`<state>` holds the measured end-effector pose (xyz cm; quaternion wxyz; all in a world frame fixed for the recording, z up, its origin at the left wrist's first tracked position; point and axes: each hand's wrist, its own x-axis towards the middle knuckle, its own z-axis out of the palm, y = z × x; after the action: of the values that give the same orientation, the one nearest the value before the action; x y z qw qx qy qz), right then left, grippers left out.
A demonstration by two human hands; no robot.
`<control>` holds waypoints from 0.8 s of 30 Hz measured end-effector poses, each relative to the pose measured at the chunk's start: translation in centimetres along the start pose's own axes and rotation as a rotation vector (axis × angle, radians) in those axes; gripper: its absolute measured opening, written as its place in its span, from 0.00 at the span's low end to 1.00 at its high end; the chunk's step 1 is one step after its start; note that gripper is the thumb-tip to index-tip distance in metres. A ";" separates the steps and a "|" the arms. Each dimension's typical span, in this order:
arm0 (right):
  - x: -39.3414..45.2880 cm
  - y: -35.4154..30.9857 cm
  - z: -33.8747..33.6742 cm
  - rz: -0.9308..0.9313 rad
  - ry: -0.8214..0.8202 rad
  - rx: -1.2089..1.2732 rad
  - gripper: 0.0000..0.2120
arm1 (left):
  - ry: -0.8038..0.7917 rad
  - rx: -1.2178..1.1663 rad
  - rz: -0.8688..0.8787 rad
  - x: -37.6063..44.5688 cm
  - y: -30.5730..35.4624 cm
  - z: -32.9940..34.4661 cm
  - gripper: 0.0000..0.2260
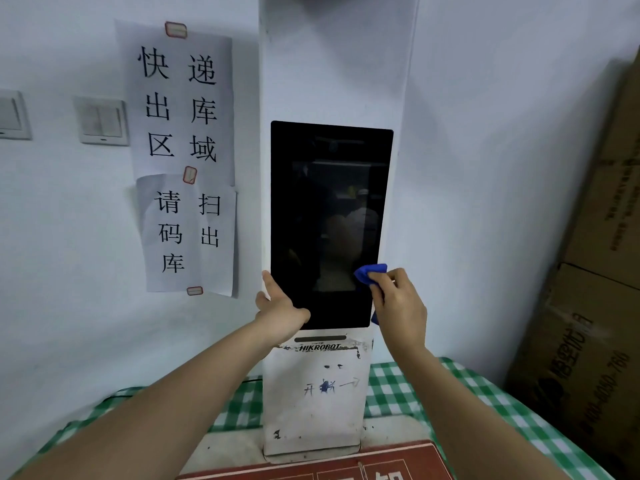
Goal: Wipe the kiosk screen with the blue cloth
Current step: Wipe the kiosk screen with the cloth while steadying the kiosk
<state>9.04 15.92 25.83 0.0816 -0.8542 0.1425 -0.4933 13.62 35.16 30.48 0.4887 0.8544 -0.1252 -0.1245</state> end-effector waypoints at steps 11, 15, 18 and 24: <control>0.7 -0.1 0.1 0.051 0.031 0.055 0.10 | 0.040 -0.029 0.020 0.5 -0.7 0.5 0.43; -1.6 0.2 1.2 0.044 -0.034 0.035 0.10 | 0.085 0.027 0.054 0.9 -1.8 1.1 0.44; -2.6 0.9 1.3 -0.017 -0.074 -0.023 0.10 | 0.128 0.062 0.087 1.0 -2.6 1.4 0.42; 0.1 0.1 0.6 0.132 -0.003 0.101 0.11 | 0.151 0.049 0.097 1.4 -2.3 1.5 0.41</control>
<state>9.58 15.84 25.56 0.1572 -0.8384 0.1735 -0.4923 14.61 34.64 27.68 0.4811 0.8660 -0.1323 -0.0326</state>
